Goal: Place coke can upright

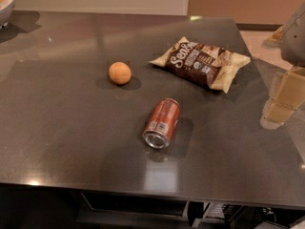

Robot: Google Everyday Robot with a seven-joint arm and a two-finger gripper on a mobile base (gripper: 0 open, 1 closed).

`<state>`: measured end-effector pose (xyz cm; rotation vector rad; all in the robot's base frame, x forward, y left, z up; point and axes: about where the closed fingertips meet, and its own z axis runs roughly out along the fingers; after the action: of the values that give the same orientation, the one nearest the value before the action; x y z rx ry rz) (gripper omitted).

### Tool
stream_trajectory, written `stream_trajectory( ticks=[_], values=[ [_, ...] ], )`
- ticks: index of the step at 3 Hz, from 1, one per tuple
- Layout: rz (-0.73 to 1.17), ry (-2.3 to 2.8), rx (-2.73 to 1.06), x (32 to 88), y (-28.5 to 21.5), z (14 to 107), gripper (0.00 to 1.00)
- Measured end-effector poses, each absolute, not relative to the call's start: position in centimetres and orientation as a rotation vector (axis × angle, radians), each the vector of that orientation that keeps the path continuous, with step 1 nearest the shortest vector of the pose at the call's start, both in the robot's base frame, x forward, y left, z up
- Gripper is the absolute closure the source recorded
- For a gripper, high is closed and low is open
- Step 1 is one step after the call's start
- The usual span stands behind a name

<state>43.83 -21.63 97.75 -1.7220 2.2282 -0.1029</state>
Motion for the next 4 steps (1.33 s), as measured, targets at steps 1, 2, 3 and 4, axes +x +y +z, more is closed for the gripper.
stream_trajectory(
  ticks=[1, 2, 3, 4],
  values=[
    [-0.103, 2.228, -1.722, 43.8, -21.6, 97.7, 0.00],
    [-0.097, 2.233, -1.722, 44.1, -21.4, 97.9, 0.00],
    [-0.014, 2.282, -1.726, 45.2, -19.5, 96.8, 0.00],
    [0.086, 2.371, -1.708, 46.5, -16.3, 95.0, 0.00]
  ],
)
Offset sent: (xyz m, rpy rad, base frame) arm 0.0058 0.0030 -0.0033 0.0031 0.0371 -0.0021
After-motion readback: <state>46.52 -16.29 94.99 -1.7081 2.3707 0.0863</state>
